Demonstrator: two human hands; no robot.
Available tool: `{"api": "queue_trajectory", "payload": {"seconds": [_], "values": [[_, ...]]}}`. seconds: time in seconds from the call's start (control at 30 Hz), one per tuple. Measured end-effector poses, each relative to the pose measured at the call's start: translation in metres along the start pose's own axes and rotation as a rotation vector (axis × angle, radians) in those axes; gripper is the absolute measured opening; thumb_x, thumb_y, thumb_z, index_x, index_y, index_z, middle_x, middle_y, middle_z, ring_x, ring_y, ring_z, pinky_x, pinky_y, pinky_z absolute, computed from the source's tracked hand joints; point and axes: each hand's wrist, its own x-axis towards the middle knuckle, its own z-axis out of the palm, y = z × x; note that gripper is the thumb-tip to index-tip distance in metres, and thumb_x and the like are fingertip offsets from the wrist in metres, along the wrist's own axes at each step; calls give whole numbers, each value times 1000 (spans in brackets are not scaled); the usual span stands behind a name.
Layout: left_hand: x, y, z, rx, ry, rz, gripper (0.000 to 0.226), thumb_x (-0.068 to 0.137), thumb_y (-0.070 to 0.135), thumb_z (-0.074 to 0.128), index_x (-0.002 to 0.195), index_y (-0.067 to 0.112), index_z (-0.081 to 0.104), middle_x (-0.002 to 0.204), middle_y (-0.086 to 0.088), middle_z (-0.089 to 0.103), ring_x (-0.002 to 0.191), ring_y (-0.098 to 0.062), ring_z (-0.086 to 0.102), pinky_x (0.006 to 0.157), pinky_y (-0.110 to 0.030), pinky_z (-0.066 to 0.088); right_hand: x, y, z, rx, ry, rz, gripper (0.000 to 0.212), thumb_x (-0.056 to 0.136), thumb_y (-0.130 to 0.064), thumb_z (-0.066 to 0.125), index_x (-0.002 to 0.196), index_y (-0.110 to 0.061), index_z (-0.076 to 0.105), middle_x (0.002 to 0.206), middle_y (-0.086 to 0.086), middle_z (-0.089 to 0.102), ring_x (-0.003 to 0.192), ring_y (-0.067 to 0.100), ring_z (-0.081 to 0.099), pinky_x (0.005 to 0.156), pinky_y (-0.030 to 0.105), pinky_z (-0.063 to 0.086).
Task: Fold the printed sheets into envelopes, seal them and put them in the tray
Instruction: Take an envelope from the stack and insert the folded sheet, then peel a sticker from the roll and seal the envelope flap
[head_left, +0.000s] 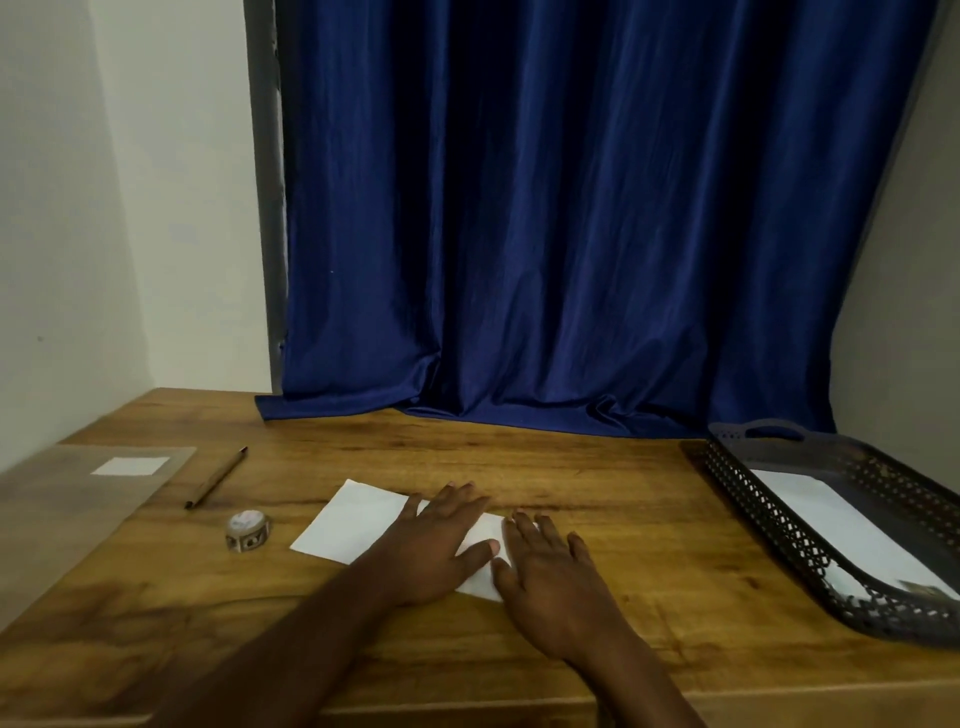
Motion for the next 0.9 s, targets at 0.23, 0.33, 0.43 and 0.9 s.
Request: {"api": "queue_trajectory", "payload": {"seconds": [0.23,0.33,0.43,0.9], "values": [[-59,-6,-28,24,157,-53,88,84,88,22,158,42,12,168,14,-1,154,-8,-7,125,-49,-4,-20,18,-4,-21,-17,-19,67,102,-59,14,161,-27,6,169,-6,5,155,14,0,123,37,3],[-103,-15,-27,22,90,-80,97,79,94,26,158,43,6,167,18,-1,153,-3,-9,126,-45,-2,-36,34,-7,5,-34,-64,67,101,-61,15,160,-31,3,168,-11,0,154,7,-4,123,32,2],[-143,-22,-29,48,-4,-104,99,74,98,26,157,49,1,162,30,-11,147,7,-21,123,-39,-10,-48,39,-12,74,-27,-115,65,101,-62,22,159,-36,12,167,-17,0,152,1,-3,125,31,5],[-214,-26,-21,61,151,-54,71,83,80,46,144,71,8,156,43,-5,146,14,-10,121,-24,-3,-87,45,-15,72,-31,-325,90,71,-94,44,149,-62,13,156,-44,0,143,-20,-11,125,27,3]]}}
